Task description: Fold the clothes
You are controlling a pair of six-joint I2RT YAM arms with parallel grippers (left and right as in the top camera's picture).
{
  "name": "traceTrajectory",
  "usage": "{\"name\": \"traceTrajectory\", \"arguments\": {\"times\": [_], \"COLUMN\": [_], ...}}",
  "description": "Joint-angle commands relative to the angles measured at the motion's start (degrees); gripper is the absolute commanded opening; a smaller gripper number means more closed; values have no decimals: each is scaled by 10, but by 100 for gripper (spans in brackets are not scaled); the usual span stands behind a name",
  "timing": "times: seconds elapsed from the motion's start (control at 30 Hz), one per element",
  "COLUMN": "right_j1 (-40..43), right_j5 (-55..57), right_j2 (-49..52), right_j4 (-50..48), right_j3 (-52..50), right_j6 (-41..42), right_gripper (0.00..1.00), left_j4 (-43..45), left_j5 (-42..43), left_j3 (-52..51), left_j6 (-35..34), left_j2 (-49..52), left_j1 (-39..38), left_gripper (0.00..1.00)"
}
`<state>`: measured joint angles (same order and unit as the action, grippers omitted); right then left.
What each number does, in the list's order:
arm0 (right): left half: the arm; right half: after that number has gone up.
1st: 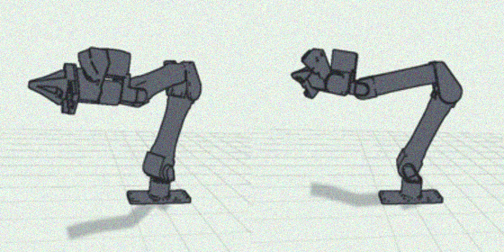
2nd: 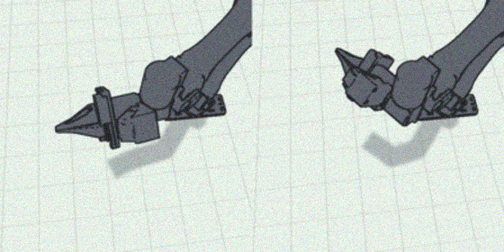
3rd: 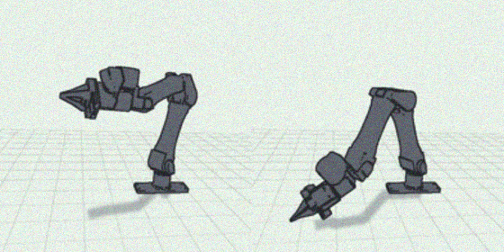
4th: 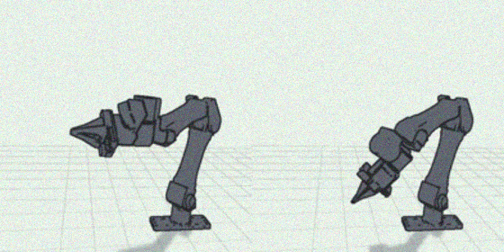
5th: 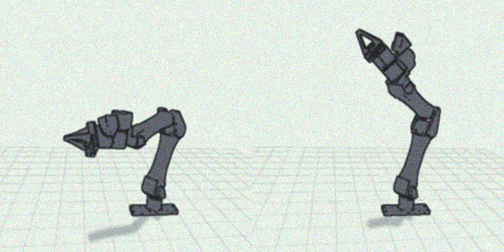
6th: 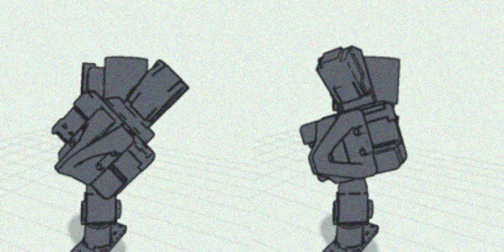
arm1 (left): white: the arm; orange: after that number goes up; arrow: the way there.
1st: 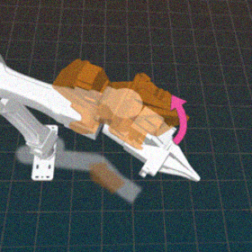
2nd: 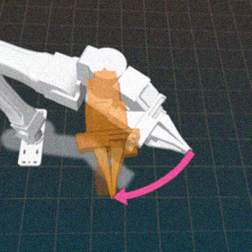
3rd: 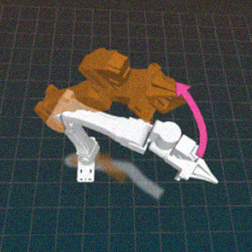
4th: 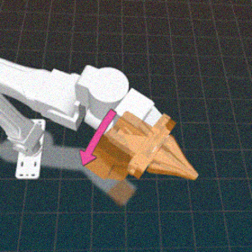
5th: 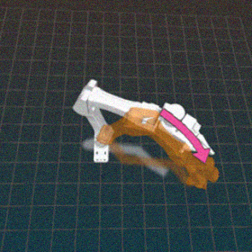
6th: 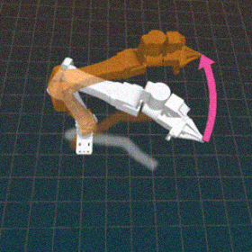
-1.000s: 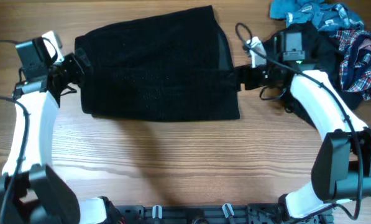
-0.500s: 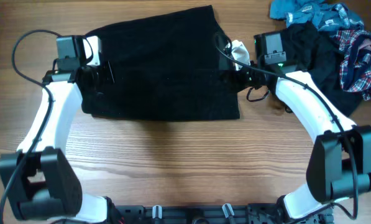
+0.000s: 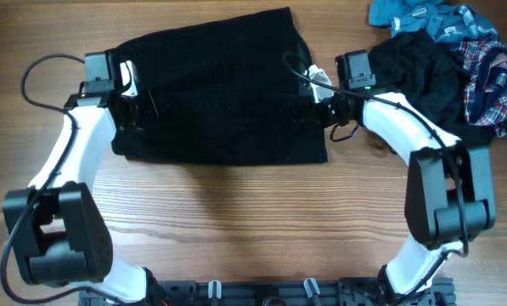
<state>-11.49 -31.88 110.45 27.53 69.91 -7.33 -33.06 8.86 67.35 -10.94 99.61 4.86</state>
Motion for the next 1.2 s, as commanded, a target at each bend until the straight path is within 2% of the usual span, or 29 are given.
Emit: {"name": "traceTrajectory", "arguments": {"times": [0.0,0.27,0.47,0.67,0.8,1.17], "right_j1": [-3,-3,-3,-3,-3,-3], "right_j5": [-1,-3,-2,-1,-1,-1], "right_j2": [37,63,63,63,63,63], "right_j4": [-10,-8,4,12,65,185], "right_j3": [1,1,-5,-37,-40,-40], "right_j6": [14,19,30,50,61,59], "right_gripper": [4,4,4,4,4,4], "left_j4": [5,31,-21,-24,-42,-154], "left_j5": [-31,-61,-62,-62,-61,-14], "left_j3": [-8,-8,-10,-51,-75,-76], "left_j6": [-33,-66,-80,-107,-136,-135], "left_j2": [32,90,101,102,102,102], "left_j1": [1,1,1,1,1,1], "left_gripper": [4,4,4,4,4,6]}}
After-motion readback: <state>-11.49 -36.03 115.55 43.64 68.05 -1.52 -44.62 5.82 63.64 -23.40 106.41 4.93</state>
